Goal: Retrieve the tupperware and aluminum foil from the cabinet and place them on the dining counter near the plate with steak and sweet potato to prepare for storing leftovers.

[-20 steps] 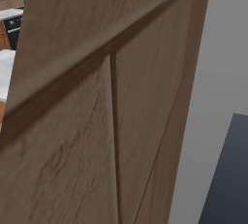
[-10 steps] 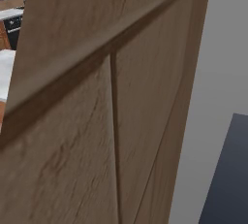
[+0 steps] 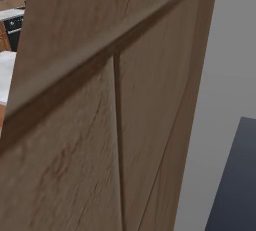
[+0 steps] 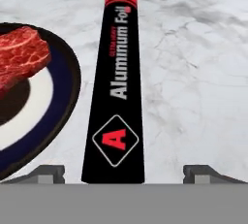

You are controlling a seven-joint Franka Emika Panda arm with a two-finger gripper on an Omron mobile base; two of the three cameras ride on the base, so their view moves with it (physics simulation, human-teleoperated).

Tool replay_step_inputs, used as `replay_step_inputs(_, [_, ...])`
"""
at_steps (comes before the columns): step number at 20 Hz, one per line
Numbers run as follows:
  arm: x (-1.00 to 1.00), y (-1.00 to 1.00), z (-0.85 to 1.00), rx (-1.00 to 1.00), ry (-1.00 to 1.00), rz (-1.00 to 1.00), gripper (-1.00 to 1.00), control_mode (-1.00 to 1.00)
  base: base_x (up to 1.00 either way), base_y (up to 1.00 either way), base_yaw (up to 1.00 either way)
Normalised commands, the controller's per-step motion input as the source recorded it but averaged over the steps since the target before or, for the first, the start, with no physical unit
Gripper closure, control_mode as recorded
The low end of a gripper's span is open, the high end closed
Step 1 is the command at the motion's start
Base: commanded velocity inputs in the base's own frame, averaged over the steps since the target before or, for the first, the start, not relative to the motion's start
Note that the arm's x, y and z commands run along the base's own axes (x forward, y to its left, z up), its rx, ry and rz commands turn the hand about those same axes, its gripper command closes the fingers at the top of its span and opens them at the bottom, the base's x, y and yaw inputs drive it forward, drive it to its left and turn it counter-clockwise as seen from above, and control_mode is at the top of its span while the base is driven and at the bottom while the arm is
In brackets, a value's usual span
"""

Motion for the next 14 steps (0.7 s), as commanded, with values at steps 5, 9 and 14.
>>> replay_step_inputs(5, [-1.0,0.56,0.79,-0.13,-0.09,0.0,-1.0,-1.0,0.0,0.0,0.0])
replay_step_inputs(9, [-1.0,0.81,0.86,-0.09,-0.05,0.04,-1.0,-1.0,0.0,0.0,0.0])
replay_step_inputs(14, [-1.0,0.75,0.95,0.02,0.0,0.09,-1.0,-1.0,0.0,0.0,0.0])
